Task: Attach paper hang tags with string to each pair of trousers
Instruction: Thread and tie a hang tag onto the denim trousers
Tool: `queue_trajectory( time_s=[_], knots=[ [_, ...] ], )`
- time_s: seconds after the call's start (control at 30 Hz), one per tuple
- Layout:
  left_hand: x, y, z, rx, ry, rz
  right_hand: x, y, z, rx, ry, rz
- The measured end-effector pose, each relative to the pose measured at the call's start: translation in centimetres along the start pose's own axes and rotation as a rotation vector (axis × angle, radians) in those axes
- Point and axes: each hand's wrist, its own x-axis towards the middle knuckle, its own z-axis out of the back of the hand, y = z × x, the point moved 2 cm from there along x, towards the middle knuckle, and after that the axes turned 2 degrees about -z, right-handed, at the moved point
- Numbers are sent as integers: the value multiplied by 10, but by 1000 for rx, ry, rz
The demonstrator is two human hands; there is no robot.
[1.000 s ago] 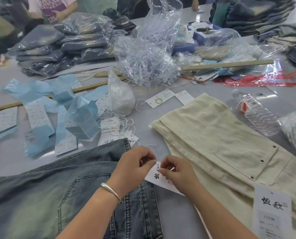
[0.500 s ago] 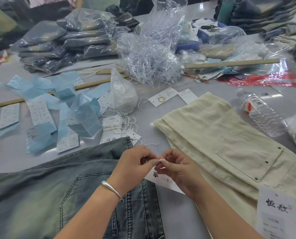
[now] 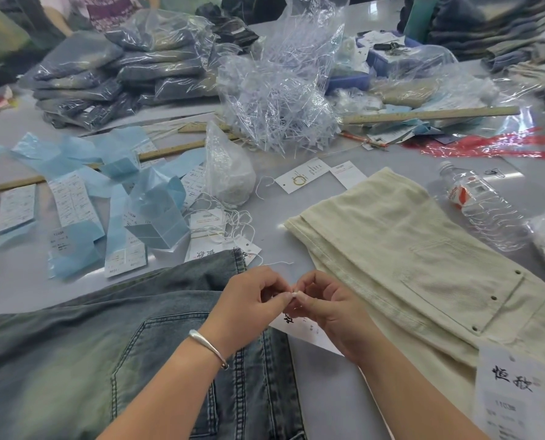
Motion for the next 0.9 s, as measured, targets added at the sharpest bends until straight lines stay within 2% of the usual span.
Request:
queue_trajectory(
  time_s=[0.1, 0.27, 0.37, 0.43, 0.6, 0.67, 0.73, 0.8, 0.87, 0.9],
  knots=[
    [0, -1, 2, 42, 20, -11, -2, 4, -1, -99, -26, 19],
    [2, -2, 3, 219, 111, -108, -3, 10, -7, -404, -86, 88],
    [3, 0, 2, 233, 131, -114, -4, 12, -13, -491, -114, 117],
    [2, 4, 3, 158, 126, -69, -5, 13, -14, -467, -116, 120],
    [-1, 24, 6, -242, 199, 144, -10, 11, -18, -355, -70, 42],
    [-3, 31, 5, -321, 213, 186, -10, 11, -19, -349, -58, 26],
    [-6, 36, 3, -300, 215, 206, -11, 12, -21, -372, -51, -6],
    [-11, 42, 2, -111, 199, 202, -8, 11, -24, -522, -57, -61],
    [-21, 48, 5, 93, 148, 190, -2, 9, -27, -979, -142, -121],
    [-29, 52, 11, 122, 97, 190, 0, 7, -28, -1196, -225, -134]
  ],
)
